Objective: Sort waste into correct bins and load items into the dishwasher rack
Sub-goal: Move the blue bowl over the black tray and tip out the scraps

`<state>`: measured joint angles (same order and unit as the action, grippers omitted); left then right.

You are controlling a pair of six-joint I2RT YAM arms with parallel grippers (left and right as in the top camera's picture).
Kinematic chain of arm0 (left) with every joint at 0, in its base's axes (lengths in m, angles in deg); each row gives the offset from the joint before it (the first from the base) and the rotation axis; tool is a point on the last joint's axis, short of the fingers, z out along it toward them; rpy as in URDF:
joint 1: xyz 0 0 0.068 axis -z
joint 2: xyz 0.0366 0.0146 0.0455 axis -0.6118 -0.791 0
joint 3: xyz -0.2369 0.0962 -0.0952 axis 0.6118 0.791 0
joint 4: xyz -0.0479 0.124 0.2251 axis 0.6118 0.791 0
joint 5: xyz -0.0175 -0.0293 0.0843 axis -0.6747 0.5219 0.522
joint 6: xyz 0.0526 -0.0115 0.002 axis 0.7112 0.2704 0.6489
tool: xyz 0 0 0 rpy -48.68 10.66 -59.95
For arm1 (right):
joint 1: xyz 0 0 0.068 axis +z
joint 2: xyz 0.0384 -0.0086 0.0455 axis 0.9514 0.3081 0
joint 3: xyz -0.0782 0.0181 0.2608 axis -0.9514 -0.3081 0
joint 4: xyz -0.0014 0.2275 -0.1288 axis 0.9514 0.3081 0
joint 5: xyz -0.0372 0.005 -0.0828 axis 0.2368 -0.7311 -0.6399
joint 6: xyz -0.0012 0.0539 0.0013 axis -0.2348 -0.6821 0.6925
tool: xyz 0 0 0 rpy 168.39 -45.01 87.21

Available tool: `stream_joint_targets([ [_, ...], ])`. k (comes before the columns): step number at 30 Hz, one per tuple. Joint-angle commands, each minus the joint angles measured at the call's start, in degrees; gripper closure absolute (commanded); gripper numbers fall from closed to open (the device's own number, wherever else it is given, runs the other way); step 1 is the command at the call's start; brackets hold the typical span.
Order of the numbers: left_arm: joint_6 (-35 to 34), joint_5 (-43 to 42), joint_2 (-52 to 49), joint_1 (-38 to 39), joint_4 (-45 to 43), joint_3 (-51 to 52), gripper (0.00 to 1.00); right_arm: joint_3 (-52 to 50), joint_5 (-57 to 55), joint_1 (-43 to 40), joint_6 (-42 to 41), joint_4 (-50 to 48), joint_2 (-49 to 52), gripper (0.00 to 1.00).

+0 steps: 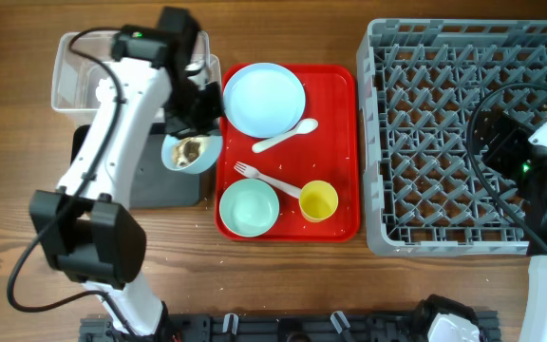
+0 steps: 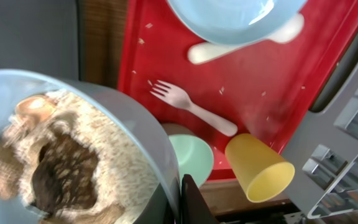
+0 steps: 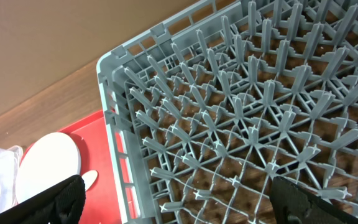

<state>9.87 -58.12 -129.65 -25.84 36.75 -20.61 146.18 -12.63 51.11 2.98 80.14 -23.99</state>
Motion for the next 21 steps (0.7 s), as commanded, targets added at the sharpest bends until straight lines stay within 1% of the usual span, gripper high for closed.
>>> stream_joint_targets([
  [1, 6.2, -6.8, 1.4, -6.6, -1.7, 5.5, 0.96, 1.1, 0.7, -0.2, 1.0, 0.2, 0.0, 0.04],
  [4, 9.7, -10.2, 1.4, -11.3, -3.0, 8.7, 0.96, 1.1, 0.7, -0.2, 1.0, 0.1, 0.0, 0.04],
  [6, 14.3, -15.6, 1.4, -14.2, -4.5, 12.0, 0.96, 1.1, 0.7, -0.2, 1.0, 0.2, 0.0, 0.04],
  [10, 17.3, -20.7, 1.4, -19.6, -6.9, 17.2, 0.96, 1.1, 0.7, -0.2, 1.0, 0.4, 0.0, 0.03],
  [13, 22.9, -28.2, 1.4, -23.8, -6.4, 18.7, 0.96, 1.1, 0.7, -0.2, 1.0, 0.4, 0.0, 0.03],
  [14, 25.7, -31.8, 1.4, -25.3, -5.4, 18.9, 0.96, 1.1, 0.7, -0.2, 1.0, 0.4, 0.0, 0.03],
  [17, 30.5, -37.0, 1.4, -28.9, -3.0, 18.9, 0.96, 1.1, 0.8, -0.2, 1.0, 0.4, 0.0, 0.03],
  [21, 31.2, -40.1, 1.4, -33.0, -2.4, 19.0, 0.96, 1.1, 0.7, -0.2, 1.0, 0.4, 0.0, 0.03],
])
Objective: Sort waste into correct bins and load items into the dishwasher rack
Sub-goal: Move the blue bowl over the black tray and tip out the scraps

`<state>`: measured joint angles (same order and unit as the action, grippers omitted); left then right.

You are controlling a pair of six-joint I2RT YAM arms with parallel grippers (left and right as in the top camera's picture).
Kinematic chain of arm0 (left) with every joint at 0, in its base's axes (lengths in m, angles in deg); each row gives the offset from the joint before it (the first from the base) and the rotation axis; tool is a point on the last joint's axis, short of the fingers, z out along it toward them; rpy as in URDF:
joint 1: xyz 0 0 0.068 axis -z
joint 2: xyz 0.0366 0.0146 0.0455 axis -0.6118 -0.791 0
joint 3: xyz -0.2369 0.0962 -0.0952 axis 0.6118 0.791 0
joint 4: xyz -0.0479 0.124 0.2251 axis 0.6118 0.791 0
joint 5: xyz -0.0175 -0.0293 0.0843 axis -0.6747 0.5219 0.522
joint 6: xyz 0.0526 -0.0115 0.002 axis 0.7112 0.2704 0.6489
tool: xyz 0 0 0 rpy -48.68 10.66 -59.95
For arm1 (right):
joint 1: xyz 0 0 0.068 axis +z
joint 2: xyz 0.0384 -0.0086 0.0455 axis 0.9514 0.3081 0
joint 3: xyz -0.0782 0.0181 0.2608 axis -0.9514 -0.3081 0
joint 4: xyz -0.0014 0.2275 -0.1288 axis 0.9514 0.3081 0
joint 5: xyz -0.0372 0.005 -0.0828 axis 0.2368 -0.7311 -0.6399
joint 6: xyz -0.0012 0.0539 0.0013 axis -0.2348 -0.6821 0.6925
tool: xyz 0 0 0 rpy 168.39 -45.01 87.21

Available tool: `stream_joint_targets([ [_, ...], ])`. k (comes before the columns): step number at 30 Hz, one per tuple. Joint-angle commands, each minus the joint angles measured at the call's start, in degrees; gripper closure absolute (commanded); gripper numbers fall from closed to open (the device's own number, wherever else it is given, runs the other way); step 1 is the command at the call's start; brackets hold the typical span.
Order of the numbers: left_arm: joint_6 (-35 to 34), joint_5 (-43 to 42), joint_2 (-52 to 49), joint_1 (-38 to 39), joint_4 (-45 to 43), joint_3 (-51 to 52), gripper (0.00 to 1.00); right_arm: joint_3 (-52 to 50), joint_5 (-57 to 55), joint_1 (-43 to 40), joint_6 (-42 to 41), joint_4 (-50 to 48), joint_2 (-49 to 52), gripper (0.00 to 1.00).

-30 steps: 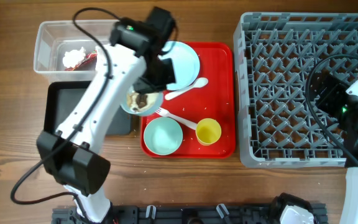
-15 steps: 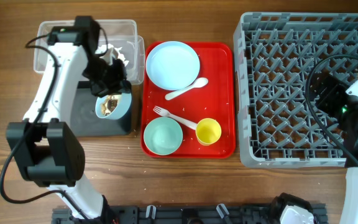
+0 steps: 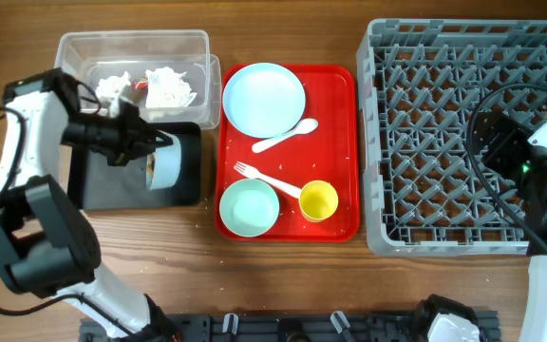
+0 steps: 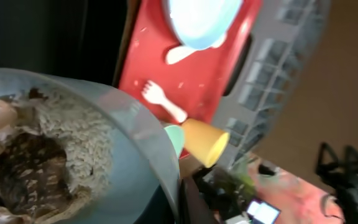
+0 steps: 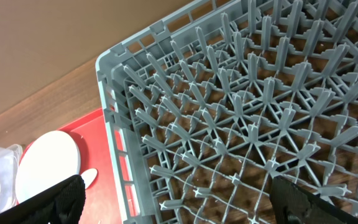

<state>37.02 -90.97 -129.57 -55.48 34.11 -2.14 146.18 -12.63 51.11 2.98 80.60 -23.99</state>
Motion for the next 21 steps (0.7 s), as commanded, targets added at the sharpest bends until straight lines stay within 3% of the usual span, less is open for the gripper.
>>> stream_joint_targets([
  [1, 4.3, -8.3, 1.3, -4.7, 0.2, 0.6, 0.96, 1.1, 0.8, -0.2, 1.0, -0.1, 0.0, 0.03],
  [14, 5.5, -26.1, 0.7, -17.3, -0.4, 8.3, 0.96, 1.1, 0.7, -0.2, 1.0, -0.1, 0.0, 0.04],
  [21, 3.5, -34.8, 0.7, -18.4, 0.5, 8.4, 0.96, 1.1, 0.7, -0.2, 1.0, 0.0, 0.0, 0.04],
])
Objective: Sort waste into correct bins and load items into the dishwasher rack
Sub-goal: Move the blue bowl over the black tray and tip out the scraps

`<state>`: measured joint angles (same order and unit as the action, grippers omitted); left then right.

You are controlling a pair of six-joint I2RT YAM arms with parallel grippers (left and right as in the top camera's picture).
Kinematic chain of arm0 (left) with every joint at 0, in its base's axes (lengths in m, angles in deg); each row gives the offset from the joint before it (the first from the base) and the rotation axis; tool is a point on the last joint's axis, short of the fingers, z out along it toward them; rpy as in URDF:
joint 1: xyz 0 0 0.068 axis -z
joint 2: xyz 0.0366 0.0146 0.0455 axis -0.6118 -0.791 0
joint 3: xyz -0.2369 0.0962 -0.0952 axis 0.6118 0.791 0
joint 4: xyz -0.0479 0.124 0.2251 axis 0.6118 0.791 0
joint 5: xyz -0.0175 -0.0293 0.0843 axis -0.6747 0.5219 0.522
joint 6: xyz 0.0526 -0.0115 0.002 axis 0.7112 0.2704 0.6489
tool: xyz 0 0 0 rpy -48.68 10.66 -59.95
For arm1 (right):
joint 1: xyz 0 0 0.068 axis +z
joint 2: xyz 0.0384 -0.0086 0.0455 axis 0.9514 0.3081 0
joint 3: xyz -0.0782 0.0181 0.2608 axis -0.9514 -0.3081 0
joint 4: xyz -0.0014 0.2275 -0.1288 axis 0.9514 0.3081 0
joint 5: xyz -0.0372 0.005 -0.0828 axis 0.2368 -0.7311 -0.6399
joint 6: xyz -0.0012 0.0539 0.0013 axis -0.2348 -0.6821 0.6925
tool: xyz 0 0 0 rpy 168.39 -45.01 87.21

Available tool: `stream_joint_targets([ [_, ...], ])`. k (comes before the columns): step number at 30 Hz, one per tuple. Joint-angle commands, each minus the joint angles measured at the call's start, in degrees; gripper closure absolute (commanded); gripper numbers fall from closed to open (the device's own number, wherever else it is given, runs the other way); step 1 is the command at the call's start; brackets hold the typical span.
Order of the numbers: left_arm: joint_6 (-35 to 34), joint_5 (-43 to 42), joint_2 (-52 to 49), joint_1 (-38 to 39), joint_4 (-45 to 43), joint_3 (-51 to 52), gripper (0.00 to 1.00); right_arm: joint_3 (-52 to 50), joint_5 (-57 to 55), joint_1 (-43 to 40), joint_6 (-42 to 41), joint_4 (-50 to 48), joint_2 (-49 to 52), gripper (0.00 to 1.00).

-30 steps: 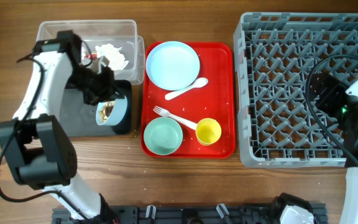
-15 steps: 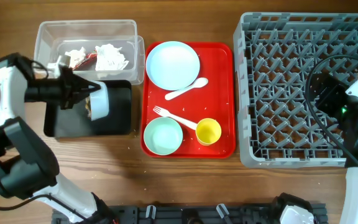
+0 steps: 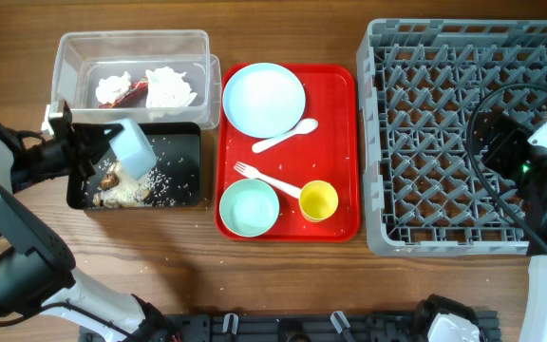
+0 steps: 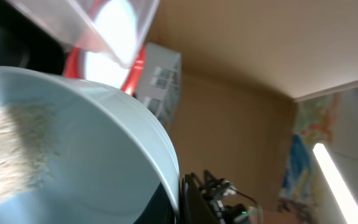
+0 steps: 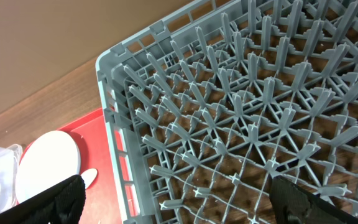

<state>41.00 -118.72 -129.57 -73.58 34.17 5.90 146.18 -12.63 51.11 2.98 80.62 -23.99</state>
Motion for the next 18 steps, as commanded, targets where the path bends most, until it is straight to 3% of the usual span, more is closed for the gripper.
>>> stream_joint_targets([
  [1, -0.7, -8.1, 0.7, -0.3, 0.6, 0.4, 0.96, 1.1, 0.7, -0.2, 1.0, -0.1, 0.0, 0.04],
  [18, -2.1, -11.7, 0.7, -0.3, 8.2, 0.4, 0.96, 1.0, 1.1, -0.2, 1.1, 0.4, 2.5, 0.04],
])
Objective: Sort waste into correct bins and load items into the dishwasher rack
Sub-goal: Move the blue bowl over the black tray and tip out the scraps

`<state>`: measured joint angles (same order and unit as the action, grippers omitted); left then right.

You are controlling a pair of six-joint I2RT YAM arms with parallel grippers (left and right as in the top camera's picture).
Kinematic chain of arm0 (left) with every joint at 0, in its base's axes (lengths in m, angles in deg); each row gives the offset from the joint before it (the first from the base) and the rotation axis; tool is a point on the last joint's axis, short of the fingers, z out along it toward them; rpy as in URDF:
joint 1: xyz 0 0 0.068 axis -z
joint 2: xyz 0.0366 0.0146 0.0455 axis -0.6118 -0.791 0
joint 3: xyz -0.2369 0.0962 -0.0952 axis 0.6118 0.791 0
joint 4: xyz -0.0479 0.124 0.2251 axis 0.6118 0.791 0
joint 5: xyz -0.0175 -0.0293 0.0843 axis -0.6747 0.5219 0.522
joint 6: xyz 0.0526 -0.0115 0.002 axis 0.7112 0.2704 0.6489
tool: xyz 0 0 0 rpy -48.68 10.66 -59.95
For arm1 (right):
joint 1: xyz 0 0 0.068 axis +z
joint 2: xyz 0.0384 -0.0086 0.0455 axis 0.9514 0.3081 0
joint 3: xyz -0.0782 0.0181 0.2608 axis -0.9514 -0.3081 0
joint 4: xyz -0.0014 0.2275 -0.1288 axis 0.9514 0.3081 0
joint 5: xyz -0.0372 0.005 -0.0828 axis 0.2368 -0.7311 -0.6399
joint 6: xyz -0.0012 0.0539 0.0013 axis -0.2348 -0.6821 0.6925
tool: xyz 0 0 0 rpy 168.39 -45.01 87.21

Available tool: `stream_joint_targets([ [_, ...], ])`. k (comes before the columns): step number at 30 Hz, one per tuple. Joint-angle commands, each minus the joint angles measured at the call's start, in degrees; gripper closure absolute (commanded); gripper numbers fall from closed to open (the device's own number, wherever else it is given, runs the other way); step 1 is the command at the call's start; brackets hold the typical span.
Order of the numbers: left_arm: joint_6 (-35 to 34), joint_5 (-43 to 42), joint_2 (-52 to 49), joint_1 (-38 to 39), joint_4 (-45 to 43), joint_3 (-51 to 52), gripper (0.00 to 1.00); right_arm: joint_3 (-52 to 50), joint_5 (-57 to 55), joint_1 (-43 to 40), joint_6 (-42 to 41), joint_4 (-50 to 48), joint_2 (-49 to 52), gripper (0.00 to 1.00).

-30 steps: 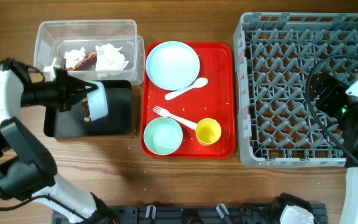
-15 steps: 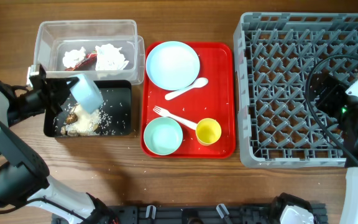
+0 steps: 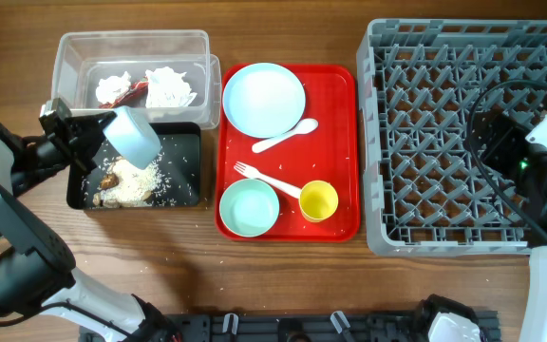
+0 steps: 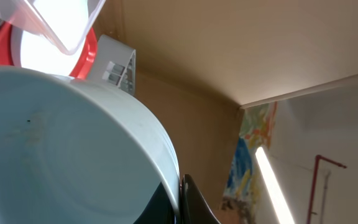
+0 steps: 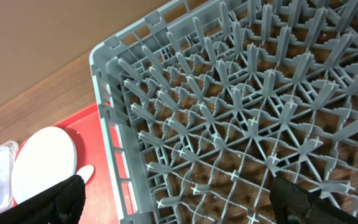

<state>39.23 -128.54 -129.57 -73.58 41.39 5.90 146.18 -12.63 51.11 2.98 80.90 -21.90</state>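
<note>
My left gripper [image 3: 91, 139] is shut on the rim of a light blue bowl [image 3: 133, 136], which is tipped on its side over the black bin [image 3: 184, 152]. Rice and brown food scraps [image 3: 126, 186] lie in that bin. In the left wrist view the bowl's bare inside [image 4: 61, 143] fills the frame, with its rim pinched in the gripper [image 4: 180, 200]. My right gripper [image 5: 176, 205] hangs open above the grey dishwasher rack [image 3: 444, 133], nothing between its fingers [image 5: 48, 199].
A red tray [image 3: 342, 142] holds a pale blue plate [image 3: 264, 98], a spoon [image 3: 285, 136], a fork [image 3: 269, 179], a green bowl [image 3: 249, 207] and a yellow cup [image 3: 318, 201]. A clear bin [image 3: 131, 38] behind the black one contains crumpled paper.
The bowl sits a little higher and more tipped over the black bin. The last rice is out of it, and the pile in the bin is larger. The right wrist view has shifted slightly.
My left gripper held the bowl full of rice and scraps beside the tray's left edge. Then the bowl was tilted over the black bin. After that most of the food lay in the bin, and now the bowl shows bare. The right gripper stayed open over the rack.
</note>
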Motion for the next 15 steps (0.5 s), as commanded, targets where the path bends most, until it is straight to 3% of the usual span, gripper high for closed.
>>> stream_joint_targets([
  [1, 0.2, -1.9, 0.7, -0.3, 1.0, 0.4, 0.96, 1.0, 1.2, -0.2, 1.1, 0.1, 0.3, 0.04],
  [15, 5.1, 7.0, 5.3, 3.6, 2.0, -2.6, 0.96, 1.0, 2.4, -0.2, 1.1, -0.3, 0.3, 0.04],
])
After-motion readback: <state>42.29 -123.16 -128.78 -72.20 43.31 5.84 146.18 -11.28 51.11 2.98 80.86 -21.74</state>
